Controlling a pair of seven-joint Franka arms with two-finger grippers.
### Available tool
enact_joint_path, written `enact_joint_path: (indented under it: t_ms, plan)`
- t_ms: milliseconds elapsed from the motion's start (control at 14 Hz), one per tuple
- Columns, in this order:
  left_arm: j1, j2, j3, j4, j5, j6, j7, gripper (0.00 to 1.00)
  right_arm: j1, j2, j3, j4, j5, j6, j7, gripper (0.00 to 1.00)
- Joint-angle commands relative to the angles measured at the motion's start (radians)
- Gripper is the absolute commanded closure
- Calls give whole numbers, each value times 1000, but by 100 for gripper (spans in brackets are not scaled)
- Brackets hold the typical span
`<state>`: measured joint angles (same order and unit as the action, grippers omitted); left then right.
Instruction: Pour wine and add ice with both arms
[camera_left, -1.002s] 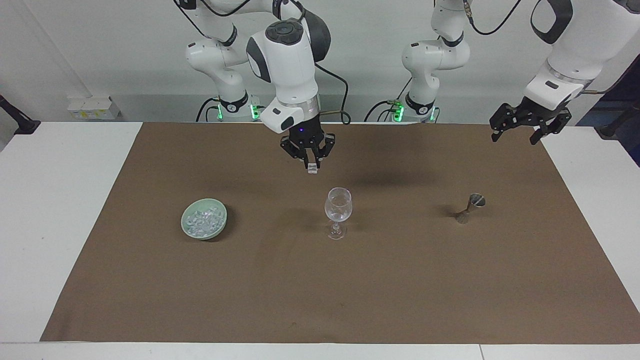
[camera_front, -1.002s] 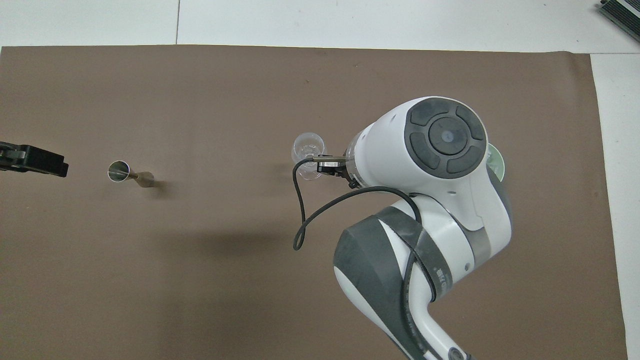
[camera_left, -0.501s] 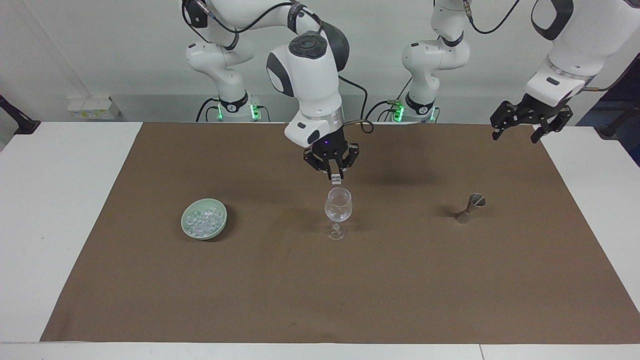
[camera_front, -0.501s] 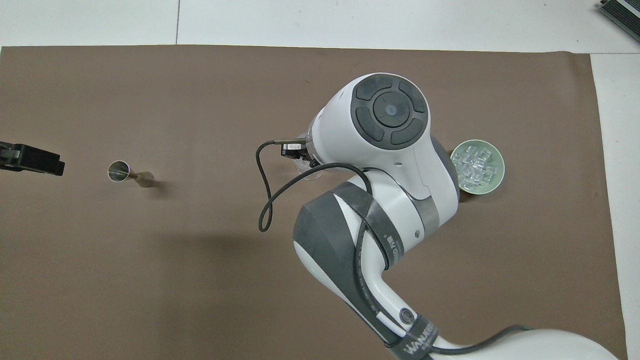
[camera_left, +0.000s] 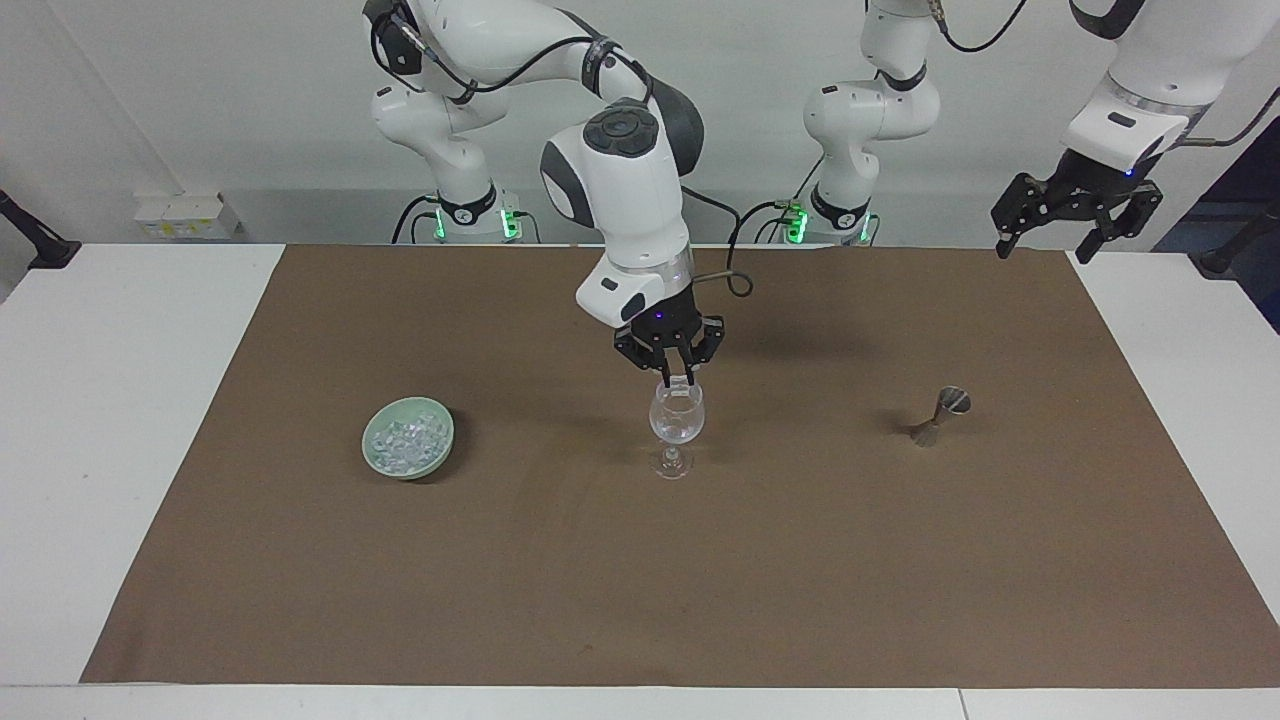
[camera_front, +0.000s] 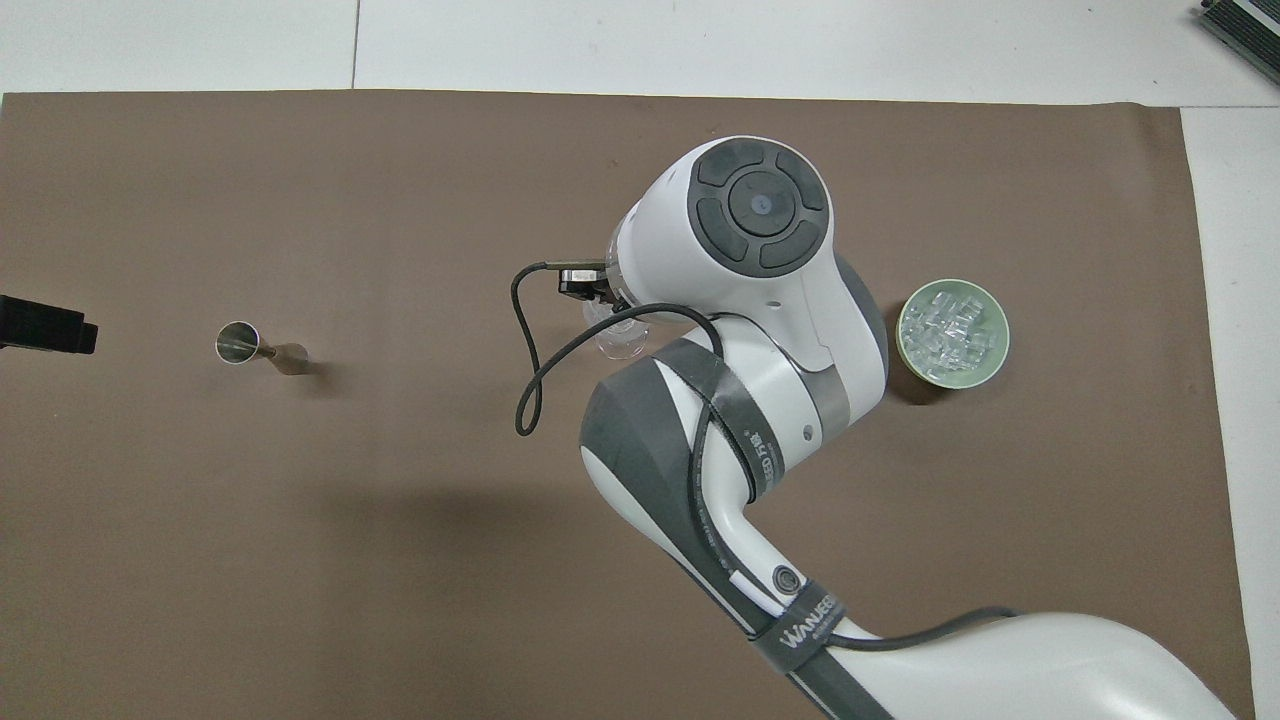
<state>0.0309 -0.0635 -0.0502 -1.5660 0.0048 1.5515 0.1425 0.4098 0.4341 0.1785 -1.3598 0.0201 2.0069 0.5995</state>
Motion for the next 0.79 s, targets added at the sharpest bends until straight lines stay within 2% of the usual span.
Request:
enact_joint_path:
  t_ms: [0,501,715]
  plan:
    - [0,-10,3,0,-12,-19,9,0,0,15,4,13,-17,10,10,100]
    - [0,-10,3,0,-12,-19,9,0,-3,15,4,-24,-14,38,8,100]
    - [0,-10,4,0,-12,-19,9,0,-3,14,4,-33,-12,35,6,93]
